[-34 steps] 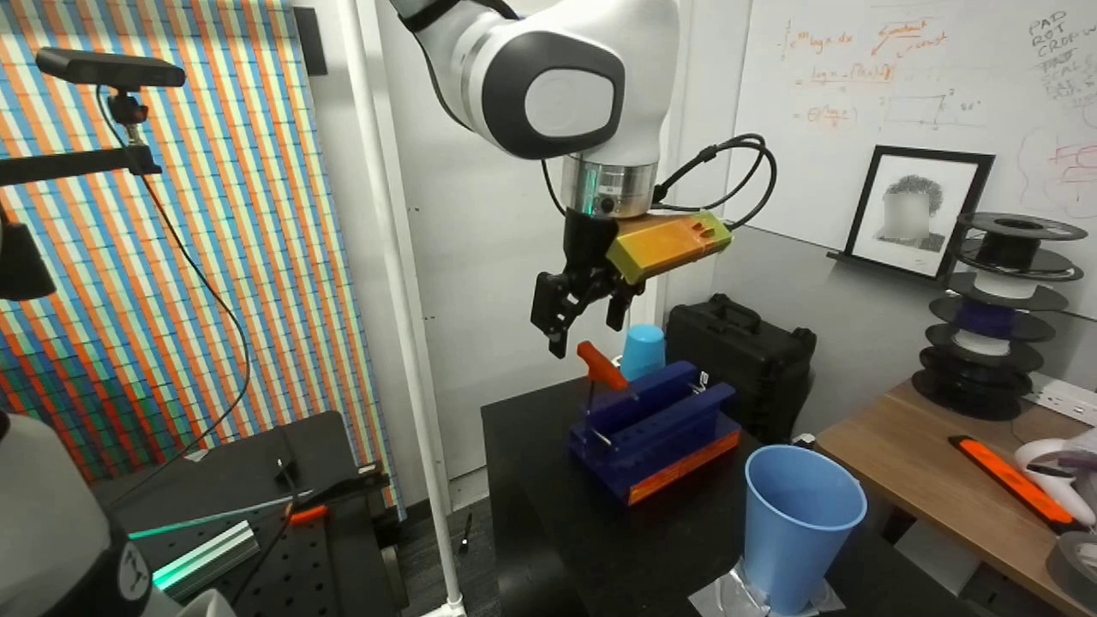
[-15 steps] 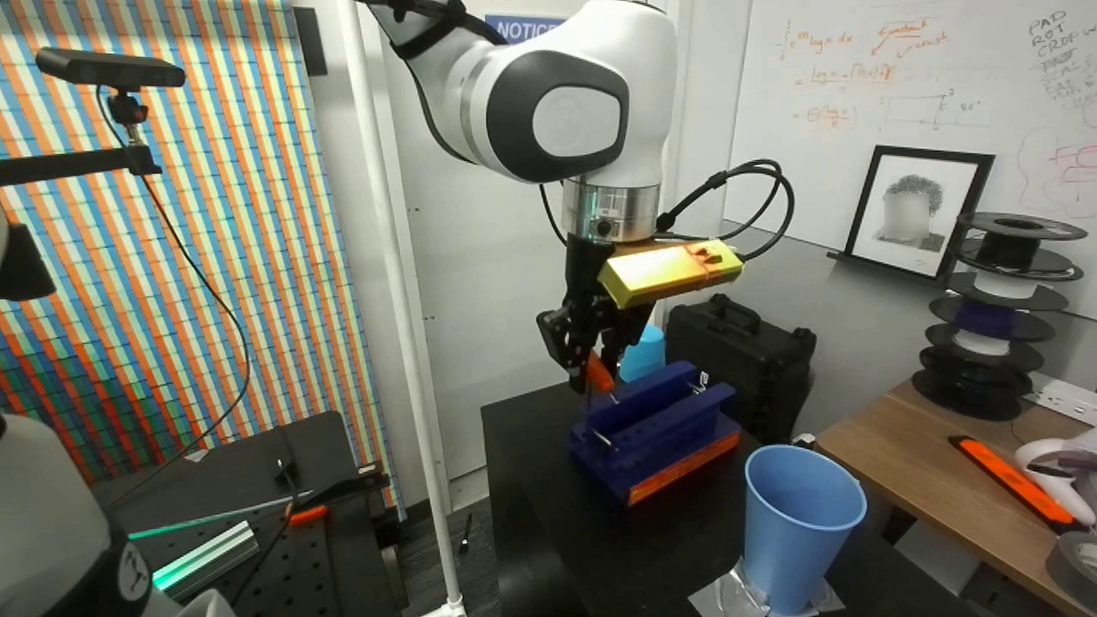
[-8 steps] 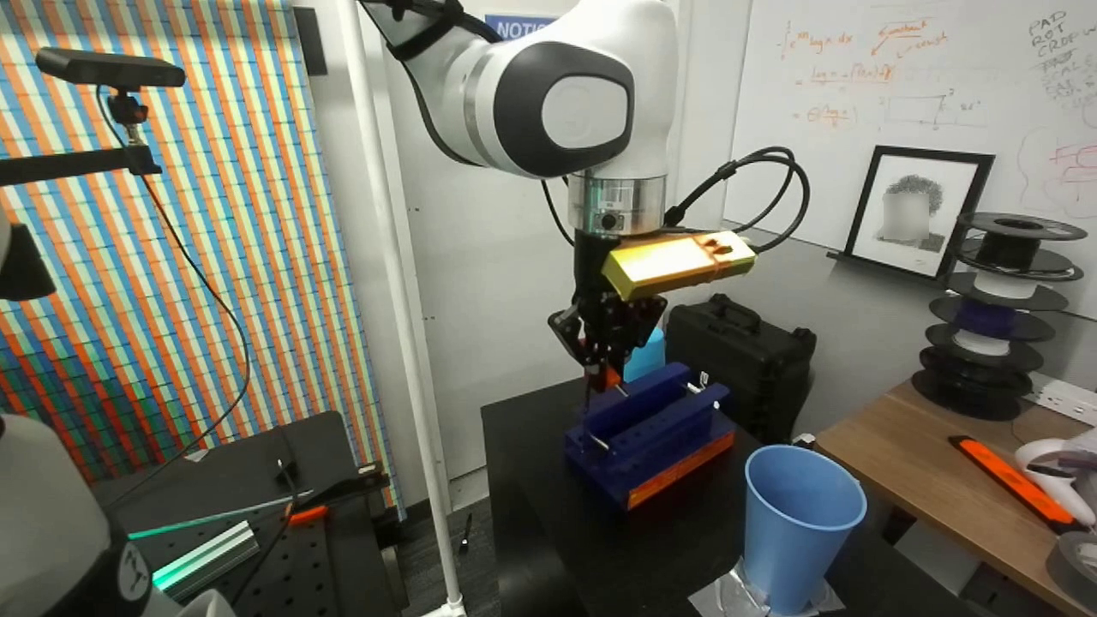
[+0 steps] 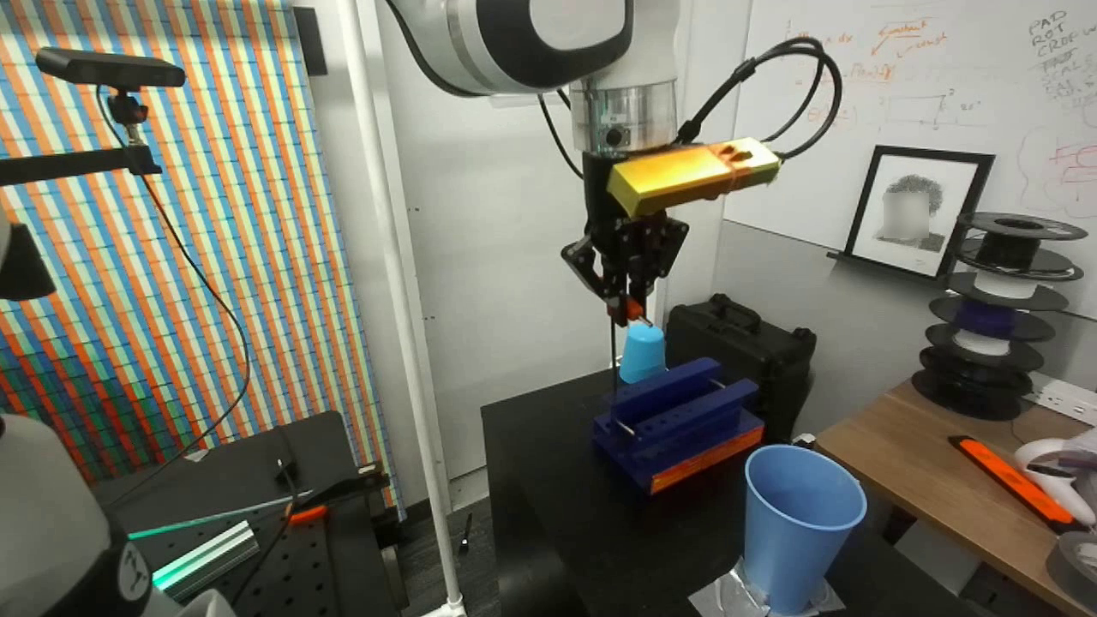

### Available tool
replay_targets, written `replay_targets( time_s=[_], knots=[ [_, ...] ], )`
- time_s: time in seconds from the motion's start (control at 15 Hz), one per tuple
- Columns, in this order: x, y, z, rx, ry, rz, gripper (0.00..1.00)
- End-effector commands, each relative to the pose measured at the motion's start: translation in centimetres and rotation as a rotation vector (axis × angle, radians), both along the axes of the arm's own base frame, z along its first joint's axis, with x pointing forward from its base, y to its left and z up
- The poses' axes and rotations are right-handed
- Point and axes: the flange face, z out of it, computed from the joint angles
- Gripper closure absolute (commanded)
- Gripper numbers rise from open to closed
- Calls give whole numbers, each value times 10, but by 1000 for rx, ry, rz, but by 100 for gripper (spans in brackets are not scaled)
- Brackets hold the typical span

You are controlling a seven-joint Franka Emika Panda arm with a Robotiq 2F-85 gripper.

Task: Put the metal object with the orange handle in the right cup

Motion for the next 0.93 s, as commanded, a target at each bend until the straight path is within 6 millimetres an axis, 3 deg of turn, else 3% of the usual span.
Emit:
replay_targets(
  time_s=[0.0, 0.2, 0.4, 0.67, 0.87],
  knots=[
    [-10, 2, 51, 50, -29, -27, 89],
    [-17, -8, 81, 50, -38, -68, 89],
    [-13, -37, 100, -24, -105, -146, 89],
    [-5, -91, 96, -106, -121, -271, 89],
    [-2, -124, 72, -128, -84, -349, 89]
  ],
)
